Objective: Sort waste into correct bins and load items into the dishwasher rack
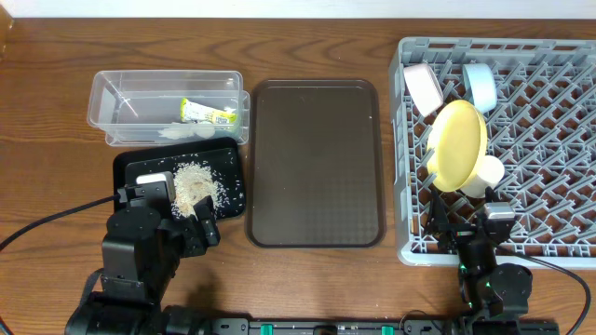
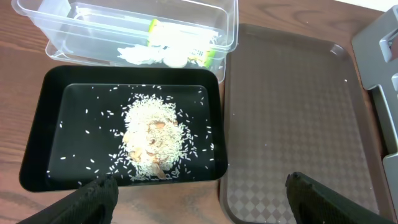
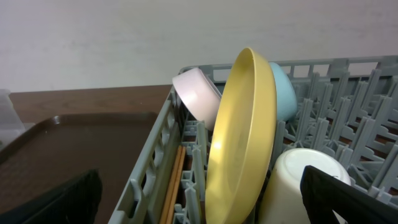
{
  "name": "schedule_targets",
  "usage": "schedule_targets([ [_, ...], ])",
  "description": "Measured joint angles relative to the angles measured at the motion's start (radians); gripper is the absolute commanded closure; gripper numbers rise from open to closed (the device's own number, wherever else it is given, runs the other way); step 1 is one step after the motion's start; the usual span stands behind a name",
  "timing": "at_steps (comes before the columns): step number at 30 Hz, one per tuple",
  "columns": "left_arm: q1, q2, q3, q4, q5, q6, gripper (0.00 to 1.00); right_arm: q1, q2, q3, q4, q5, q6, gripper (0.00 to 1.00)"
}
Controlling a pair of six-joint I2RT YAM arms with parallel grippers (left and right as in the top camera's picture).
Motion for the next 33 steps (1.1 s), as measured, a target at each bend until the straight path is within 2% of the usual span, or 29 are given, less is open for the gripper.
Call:
schedule_targets([
  [14,0.0,-0.017,-0.024,0.01,-0.007,0.002,0.11,0.0,0.0,0.0,0.0,0.0,0.0,0.02],
  [17,0.003,-0.085,-0.116,0.104,-0.016,0.012,0.11,0.0,0.0,0.0,0.0,0.0,0.0,0.01],
  [27,0.023,-0.467,-0.599,0.529,-0.027,0.037,0.11,0.0,0.0,0.0,0.0,0.0,0.0,0.01],
  [33,0.04,-0.561,-0.793,0.798,-0.026,0.06,0.11,0.0,0.0,0.0,0.0,0.0,0.0,0.01],
])
